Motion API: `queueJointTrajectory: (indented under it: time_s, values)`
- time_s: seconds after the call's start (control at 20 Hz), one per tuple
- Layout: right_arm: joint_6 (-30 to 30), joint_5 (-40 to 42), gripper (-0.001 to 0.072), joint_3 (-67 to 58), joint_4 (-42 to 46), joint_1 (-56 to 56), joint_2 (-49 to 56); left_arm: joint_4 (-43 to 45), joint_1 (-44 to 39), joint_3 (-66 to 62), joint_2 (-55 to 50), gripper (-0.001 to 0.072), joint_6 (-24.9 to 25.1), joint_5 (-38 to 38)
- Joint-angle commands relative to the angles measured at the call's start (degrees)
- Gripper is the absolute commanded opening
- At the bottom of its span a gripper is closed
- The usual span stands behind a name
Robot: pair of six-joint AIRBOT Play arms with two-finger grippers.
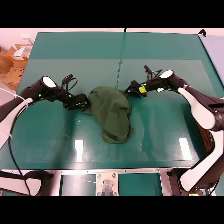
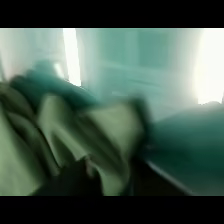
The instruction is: Fold the shirts.
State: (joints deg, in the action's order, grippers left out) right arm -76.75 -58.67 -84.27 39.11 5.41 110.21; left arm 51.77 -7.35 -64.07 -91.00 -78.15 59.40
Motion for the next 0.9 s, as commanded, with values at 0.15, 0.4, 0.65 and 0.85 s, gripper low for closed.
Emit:
queueJointTrajectory:
  time_s: [0.15, 0.4, 0.65, 0.85]
  values:
    - [-0.59, -4.17, 0.0020, -9.09, -0.11, 0.85, 4.26, 9.75, 4.57, -7.19, -0.04, 0.0714, -0.63, 14.03]
    - [-0.61, -5.90, 0.0020, -11.19, 0.02, 0.02, 4.26, 1.70, 4.46, -0.20, -0.17, 0.0714, -2.71, 6.95]
    - [-0.63, -5.90, 0.0020, -11.21, 0.07, 0.00, 4.24, -10.64, -0.96, 7.26, -0.20, 0.0646, 5.90, -5.70]
    - [-0.61, -6.36, 0.0018, -11.52, 0.11, -0.76, 3.21, -9.66, -0.98, 6.40, -0.13, 0.0025, 6.67, -15.82]
